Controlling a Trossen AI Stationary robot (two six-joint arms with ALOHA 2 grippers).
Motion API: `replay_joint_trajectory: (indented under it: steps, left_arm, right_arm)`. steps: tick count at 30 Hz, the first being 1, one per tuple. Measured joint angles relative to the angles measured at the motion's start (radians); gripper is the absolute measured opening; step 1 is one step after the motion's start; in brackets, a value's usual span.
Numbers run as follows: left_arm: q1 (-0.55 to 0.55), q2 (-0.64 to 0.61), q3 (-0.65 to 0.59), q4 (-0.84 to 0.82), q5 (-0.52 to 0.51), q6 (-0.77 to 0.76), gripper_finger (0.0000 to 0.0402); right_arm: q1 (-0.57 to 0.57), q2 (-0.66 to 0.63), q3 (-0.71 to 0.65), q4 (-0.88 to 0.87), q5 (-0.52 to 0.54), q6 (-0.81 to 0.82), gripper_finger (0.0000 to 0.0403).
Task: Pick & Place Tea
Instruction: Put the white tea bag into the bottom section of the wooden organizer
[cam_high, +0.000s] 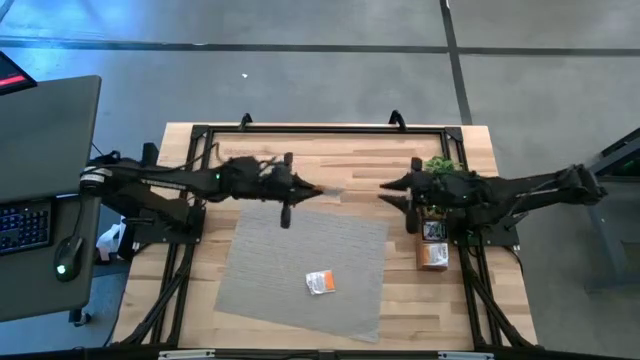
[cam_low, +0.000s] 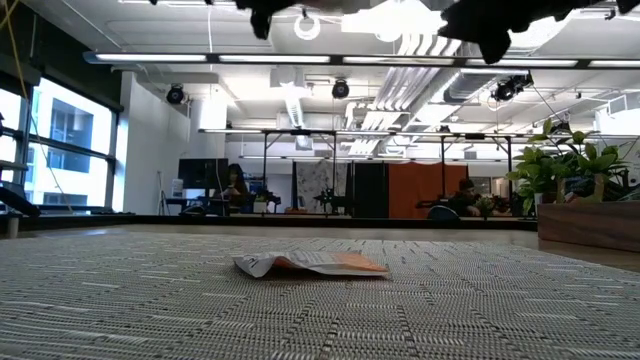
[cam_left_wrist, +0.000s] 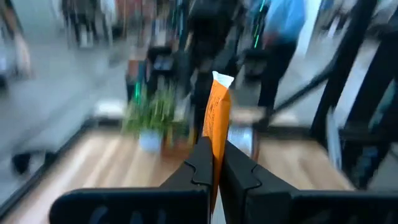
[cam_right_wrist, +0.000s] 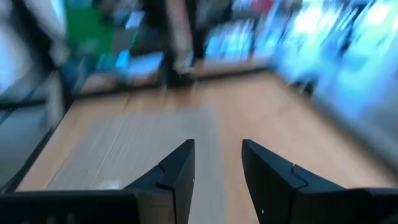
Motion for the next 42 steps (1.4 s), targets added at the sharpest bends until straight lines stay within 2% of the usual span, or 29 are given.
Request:
replay_joint_trajectory:
  steps: [2,6,8,10,12,14,18,26,33,38,42]
  left_arm:
    - [-0.012,-0.004,-0.097,0.184,-0.007,0.008,0.0001]
    - [-0.016,0.065,-0.272,0.649,-0.014,-0.014,0.0000]
    - [-0.015,0.138,-0.316,0.836,-0.033,-0.058,0.0000]
    - [-0.016,0.217,-0.321,0.924,-0.046,-0.071,0.0000]
    - [-0.016,0.298,-0.282,0.995,-0.043,-0.081,0.0000]
    - [-0.016,0.352,-0.258,0.995,-0.058,-0.120,0.0000]
    - [-0.016,0.431,-0.193,1.007,-0.062,-0.150,0.0000]
    - [-0.016,0.434,-0.189,0.992,-0.054,-0.150,0.0000]
    - [-0.015,0.434,-0.189,0.993,-0.057,-0.150,0.0000]
    - [-0.016,0.434,-0.189,0.954,-0.058,-0.150,0.0009]
    - [-0.016,0.434,-0.189,0.925,-0.057,-0.150,0.0035]
  right_arm:
    - [0.001,0.012,-0.099,0.269,0.025,-0.055,0.0129]
    - [-0.010,0.109,-0.292,0.815,-0.053,-0.092,0.0129]
    - [-0.025,0.188,-0.349,0.990,-0.039,-0.057,0.0129]
    - [-0.044,0.275,-0.362,1.080,-0.041,-0.013,0.0129]
    - [-0.058,0.364,-0.341,1.109,-0.078,0.008,0.0129]
    - [-0.065,0.437,-0.290,1.131,-0.126,-0.004,0.0129]
    - [-0.069,0.514,-0.199,1.108,-0.150,-0.064,0.0129]
    - [-0.080,0.520,-0.138,1.005,-0.165,-0.066,0.0116]
    - [-0.081,0.520,-0.139,0.992,-0.191,-0.093,0.0012]
    - [-0.072,0.520,-0.140,0.971,-0.168,-0.056,0.0018]
    - [-0.062,0.520,-0.140,0.944,-0.156,-0.057,0.0007]
